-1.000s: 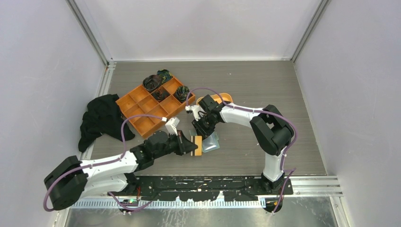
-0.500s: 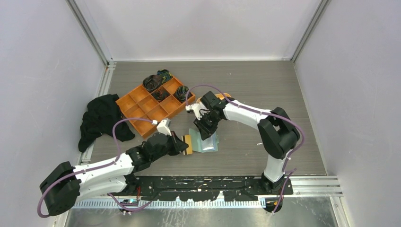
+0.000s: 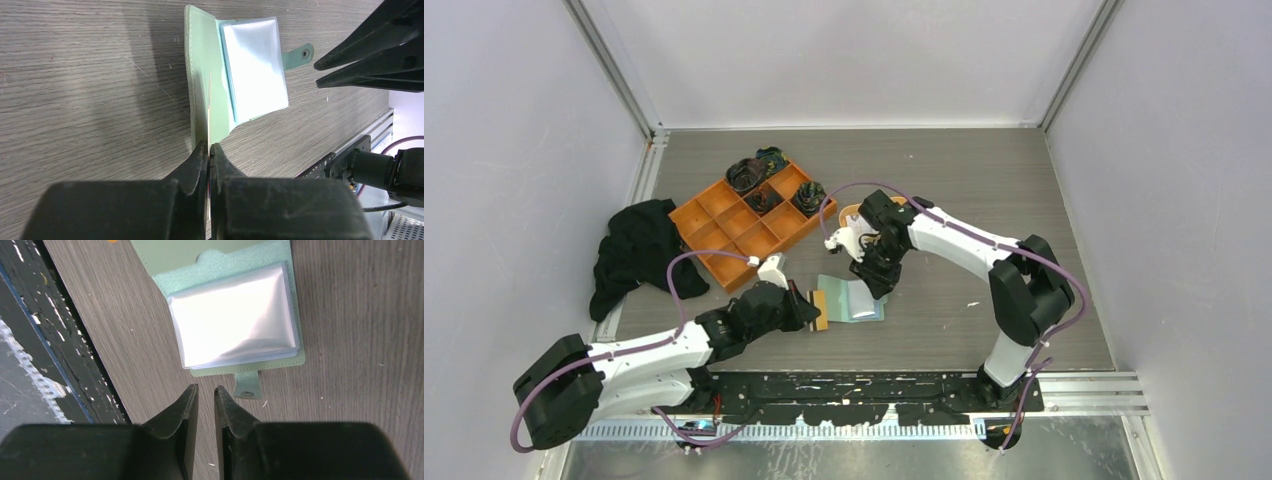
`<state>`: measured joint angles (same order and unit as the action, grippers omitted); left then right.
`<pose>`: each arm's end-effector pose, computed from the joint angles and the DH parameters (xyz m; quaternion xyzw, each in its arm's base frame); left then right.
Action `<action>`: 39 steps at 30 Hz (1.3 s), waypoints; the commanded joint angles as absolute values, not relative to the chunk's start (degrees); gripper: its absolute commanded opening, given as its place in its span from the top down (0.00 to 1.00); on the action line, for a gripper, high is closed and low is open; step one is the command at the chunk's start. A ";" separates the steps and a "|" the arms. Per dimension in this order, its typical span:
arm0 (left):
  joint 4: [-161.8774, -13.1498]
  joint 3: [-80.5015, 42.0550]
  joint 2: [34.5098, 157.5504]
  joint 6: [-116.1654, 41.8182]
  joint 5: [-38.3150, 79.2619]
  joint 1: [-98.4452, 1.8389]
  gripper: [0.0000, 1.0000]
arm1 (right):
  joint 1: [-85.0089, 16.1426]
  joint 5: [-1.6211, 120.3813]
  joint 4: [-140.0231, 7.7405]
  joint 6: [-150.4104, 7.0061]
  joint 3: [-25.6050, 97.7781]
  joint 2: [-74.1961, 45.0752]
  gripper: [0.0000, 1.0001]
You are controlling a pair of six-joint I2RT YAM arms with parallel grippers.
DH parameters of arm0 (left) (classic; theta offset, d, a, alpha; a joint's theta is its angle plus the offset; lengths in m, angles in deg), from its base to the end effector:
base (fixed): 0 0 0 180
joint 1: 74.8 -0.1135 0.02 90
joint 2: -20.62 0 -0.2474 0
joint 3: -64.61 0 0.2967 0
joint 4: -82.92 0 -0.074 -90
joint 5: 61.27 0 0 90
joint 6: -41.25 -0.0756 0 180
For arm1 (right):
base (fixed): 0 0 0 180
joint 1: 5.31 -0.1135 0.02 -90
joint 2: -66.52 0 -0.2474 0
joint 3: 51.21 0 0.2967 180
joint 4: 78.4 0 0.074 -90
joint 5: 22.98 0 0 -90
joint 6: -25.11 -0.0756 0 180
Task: Put the credit cards into the card holder
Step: Insert the credit card into the card holder.
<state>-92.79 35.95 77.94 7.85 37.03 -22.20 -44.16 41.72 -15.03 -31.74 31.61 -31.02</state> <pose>0.1737 -0.2092 0.0985 -0.0651 0.8746 -0.3514 0.3277 0.2670 0.2565 0.1441 -0.5888 0.7718 0.2226 0.0903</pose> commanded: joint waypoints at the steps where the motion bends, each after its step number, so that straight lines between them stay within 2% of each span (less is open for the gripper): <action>1: -94.48 35.37 77.77 7.11 37.32 -22.24 1.00 | -43.91 43.71 -13.52 -32.05 34.17 -34.49 0.77; 12: -95.47 36.51 78.35 7.48 37.02 -22.23 1.00 | -43.41 46.80 -14.20 -35.25 34.91 -38.84 0.78; 29: -96.19 36.69 78.45 7.42 36.57 -22.27 1.00 | -42.75 36.05 -15.31 -40.87 36.32 -40.96 0.78; 39: -97.27 36.16 80.46 7.11 36.09 -22.27 1.00 | -42.72 30.28 -22.67 -50.74 35.92 -42.10 0.76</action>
<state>-93.92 36.70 79.93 7.85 36.11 -22.20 -42.95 34.53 -17.79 -45.40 34.21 -42.62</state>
